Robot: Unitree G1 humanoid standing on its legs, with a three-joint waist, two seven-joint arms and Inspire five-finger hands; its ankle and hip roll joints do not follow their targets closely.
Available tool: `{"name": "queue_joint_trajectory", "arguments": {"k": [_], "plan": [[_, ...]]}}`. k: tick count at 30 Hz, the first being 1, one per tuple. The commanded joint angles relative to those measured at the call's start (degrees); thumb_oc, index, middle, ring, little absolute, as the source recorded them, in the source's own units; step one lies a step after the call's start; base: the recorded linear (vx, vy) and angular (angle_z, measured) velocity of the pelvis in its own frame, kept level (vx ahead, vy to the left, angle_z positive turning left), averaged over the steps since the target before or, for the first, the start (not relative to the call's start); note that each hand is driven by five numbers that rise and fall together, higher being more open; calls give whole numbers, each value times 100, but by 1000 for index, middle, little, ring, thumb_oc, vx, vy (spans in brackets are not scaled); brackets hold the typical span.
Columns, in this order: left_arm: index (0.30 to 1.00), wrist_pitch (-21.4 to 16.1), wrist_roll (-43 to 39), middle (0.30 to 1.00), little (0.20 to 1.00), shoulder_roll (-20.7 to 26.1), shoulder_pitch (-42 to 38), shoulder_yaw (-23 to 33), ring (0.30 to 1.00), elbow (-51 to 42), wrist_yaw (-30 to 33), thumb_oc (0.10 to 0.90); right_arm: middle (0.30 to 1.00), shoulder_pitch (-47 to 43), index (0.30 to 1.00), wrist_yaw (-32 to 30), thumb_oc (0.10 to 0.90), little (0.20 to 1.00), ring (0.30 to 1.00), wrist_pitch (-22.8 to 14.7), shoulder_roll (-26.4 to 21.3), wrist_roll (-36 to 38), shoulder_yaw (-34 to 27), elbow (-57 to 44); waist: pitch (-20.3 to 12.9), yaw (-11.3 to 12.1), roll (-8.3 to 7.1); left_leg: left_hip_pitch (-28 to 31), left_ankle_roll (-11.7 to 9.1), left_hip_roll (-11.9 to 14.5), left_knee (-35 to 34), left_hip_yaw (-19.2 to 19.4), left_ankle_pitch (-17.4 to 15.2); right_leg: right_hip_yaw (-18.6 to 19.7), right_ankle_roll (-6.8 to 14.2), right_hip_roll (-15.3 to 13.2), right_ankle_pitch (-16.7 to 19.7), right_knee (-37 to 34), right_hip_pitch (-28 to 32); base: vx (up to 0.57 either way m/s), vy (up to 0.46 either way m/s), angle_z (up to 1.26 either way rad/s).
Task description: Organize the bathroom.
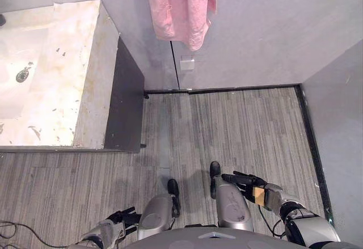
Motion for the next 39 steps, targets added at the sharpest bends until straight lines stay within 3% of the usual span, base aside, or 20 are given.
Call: {"name": "queue_joint_trajectory", "arguments": {"k": [1, 3, 4, 6, 8, 10, 12, 16, 26, 27, 28, 29, 30, 31, 32, 33, 34, 36, 39], "plan": [[900, -155, 79, 900, 900, -65, 117, 36, 900, -186, -44, 800, 900, 1266, 900, -142, 800, 900, 900, 442, 19, -343, 661, 502, -348, -174, -150, -775, 304, 241, 3008, 388, 849, 149, -376, 123, 49, -638, 328, 233, -310, 35], [900, -119, 285, 900, 900, -20, 74, 66, 900, -263, -46, 800, 900, 1286, 900, -180, 800, 900, 900, 448, -14, -166, 609, 514, -286, -161, -188, -1174, 412, 406, 3308, 549, 468, -12, -454, 248, -106, -688, 663, 248, -193, 70], [900, -58, 433, 900, 900, 22, 36, 24, 900, -279, -65, 800, 900, 1240, 900, -261, 800, 900, 900, 429, -13, 2, 570, 546, -285, -114, -218, -1112, 619, 200, 2411, 740, 263, -2, -369, 266, -75, -711, 744, 209, -24, 55], [900, -41, 474, 900, 900, 37, 56, -41, 900, -268, -110, 800, 900, 1195, 900, -215, 800, 900, 900, 386, -68, 64, 516, 565, -259, -50, -78, -1006, 530, -105, 1071, 748, 501, 62, -247, 436, -164, -704, 864, 196, 86, 19], [900, -69, 583, 900, 900, 22, 123, -135, 900, -221, -117, 800, 900, 1159, 900, -173, 800, 900, 900, 346, -106, -6, 454, 526, -246, 33, 53, -1137, 422, -168, 135, 723, 817, 143, -180, 600, -299, -740, 1047, 220, 81, 10], [900, -77, 608, 900, 900, -8, 160, -145, 900, -176, -65, 800, 900, 1160, 900, -217, 800, 900, 900, 341, -86, -55, 478, 493, -259, 43, 89, -1053, 435, -74, -93, 770, 759, 68, -168, 574, -456, -577, 1063, 212, 69, -24], [900, -31, 609, 900, 900, -15, 168, -114, 900, -94, 27, 800, 900, 1139, 900, -202, 800, 900, 900, 286, -14, -24, 491, 530, -355, 93, 79, -887, 460, -230, -203, 580, 612, 43, -75, 448, -481, -539, 1079, 238, 75, -44], [900, -25, 575, 900, 900, 14, 83, -122, 900, -44, 70, 800, 900, 1194, 900, -252, 800, 900, 900, 147, 71, -150, 533, 482, -349, 9, 212, -626, 457, -268, -502, 620, 588, 29, 21, 352, -453, -432, 860, 116, 64, -69], [900, -154, 345, 900, 900, -10, 103, -97, 900, -134, 103, 800, 900, 1271, 900, -512, 800, 900, 900, 142, 64, -174, 564, 430, -190, 21, 267, -713, 559, -411, -404, 597, 467, 59, 55, 262, -473, -152, 534, 45, 54, -24], [900, -168, 274, 900, 900, -1, 147, -55, 900, -138, 111, 800, 900, 1252, 900, -469, 800, 900, 900, 158, 38, -396, 541, 437, -148, 53, 349, -670, 649, -316, -403, 709, 394, -104, 108, 270, -548, 956, 123, 58, 69, -51], [900, -216, 242, 900, 900, 5, 197, -15, 900, -165, 136, 800, 900, 1230, 900, -375, 800, 900, 900, 142, -10, -619, 520, 477, -84, 49, 396, -626, 730, -272, -262, 754, 251, -61, 182, 162, -375, 1832, -494, 39, 59, -41], [900, -216, 242, 900, 900, 5, 197, -15, 900, -165, 136, 800, 900, 1230, 900, -375, 800, 900, 900, 142, -10, -619, 520, 477, -84, 49, 396, -626, 730, -272, -262, 754, 251, -61, 182, 162, -375, 1832, -494, 88, -53, -102], [900, -272, 183, 900, 900, -8, 206, -11, 900, -175, 163, 800, 900, 1197, 900, -354, 800, 900, 900, 118, -38, -645, 517, 522, -25, 20, 378, -515, 699, -288, -195, 744, 175, -5, 206, -66, -152, 1195, -469, 148, -195, -66], [900, -346, 175, 900, 900, -21, 185, -57, 900, -171, 160, 800, 900, 1133, 900, -336, 800, 900, 900, 97, -61, -641, 545, 545, -10, -30, 285, -449, 638, -366, -162, 763, 57, 120, 324, -381, 371, -173, -303, 223, -317, -55], [900, -428, 86, 900, 900, -29, 153, -121, 900, -166, 138, 800, 900, 1075, 900, -356, 800, 900, 900, 63, -82, -587, 567, 539, -6, -85, 173, -433, 626, -469, -140, 761, -104, 332, 484, -666, 1028, -1058, -319, 187, -287, 21], [900, -431, 20, 900, 900, -16, 155, -154, 900, -191, 130, 800, 900, 1049, 900, -381, 800, 900, 900, 72, -87, -580, 577, 518, 40, -113, 175, -411, 617, -474, -122, 694, -179, 460, 465, -681, 1197, -1175, -336, 133, -193, 23], [900, -426, -26, 900, 900, -7, 156, -176, 900, -208, 126, 800, 900, 1032, 900, -385, 800, 900, 900, 77, -90, -607, 584, 503, 69, -125, 180, -400, 611, -471, -111, 654, -222, 527, 454, -692, 1271, -1218, -356, 139, -221, 20], [900, -331, 198, 900, 900, 93, 161, -241, 900, -285, 92, 800, 900, 1027, 900, -403, 800, 900, 900, 79, -29, -376, 586, 444, 79, -195, 152, -472, 560, -209, 215, 545, -264, 801, 532, -491, 858, -888, -367, 214, -366, 20], [900, -370, 156, 900, 900, 66, 144, -345, 900, -311, -12, 800, 900, 1061, 900, -449, 800, 900, 900, -77, -18, -341, 614, 437, 23, -230, 83, -586, 510, -18, 484, 469, -85, 681, 438, -389, 616, -714, -204, 183, -258, 49]]}}
